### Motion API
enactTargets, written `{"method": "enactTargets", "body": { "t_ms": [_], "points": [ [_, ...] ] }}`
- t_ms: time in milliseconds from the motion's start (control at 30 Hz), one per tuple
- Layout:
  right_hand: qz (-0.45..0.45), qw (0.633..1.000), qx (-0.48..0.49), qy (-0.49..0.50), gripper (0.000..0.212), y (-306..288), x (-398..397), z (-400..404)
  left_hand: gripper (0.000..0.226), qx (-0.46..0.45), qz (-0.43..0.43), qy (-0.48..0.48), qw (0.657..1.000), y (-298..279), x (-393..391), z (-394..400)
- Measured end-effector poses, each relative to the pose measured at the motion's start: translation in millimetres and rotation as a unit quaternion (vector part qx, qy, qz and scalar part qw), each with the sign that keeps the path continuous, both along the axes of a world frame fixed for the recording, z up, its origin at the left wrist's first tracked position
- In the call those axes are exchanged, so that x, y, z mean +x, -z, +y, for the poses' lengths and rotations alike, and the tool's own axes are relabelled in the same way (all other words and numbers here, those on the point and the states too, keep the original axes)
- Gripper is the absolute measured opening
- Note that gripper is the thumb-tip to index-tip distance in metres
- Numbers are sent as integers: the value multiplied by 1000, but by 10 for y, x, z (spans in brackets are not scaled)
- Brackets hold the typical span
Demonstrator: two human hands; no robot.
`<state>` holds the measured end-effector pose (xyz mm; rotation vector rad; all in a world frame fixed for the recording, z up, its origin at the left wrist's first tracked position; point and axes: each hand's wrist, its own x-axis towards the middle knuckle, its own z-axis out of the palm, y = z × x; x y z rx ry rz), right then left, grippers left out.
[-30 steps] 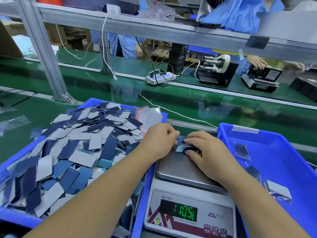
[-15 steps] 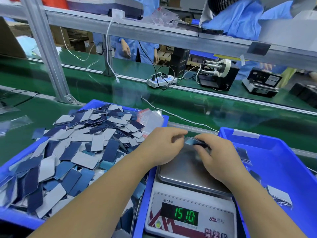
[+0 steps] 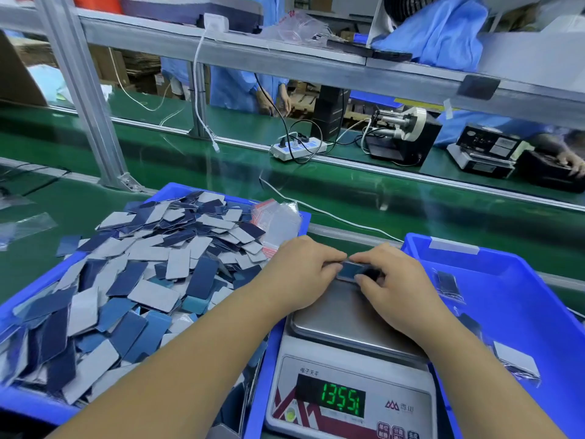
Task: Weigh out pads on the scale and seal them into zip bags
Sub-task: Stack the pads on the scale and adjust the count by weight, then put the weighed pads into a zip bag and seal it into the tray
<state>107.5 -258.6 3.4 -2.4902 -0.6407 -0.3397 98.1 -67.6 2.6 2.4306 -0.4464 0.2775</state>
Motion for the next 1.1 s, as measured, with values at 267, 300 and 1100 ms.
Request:
{"method": "enactTargets", "body": {
  "t_ms": [267,300,1100],
  "points": [
    [34,992,-123,21,44,33,0,20,32,-54,67,-33,996,-48,57,133],
    [37,988,-150,28,46,27,-4,30,32,-89,66,-77,991,-87,104,240],
    [10,1000,-23,-15,31,-34,-76,23,9,28,84,-300,950,133,415,587]
  ]
}}
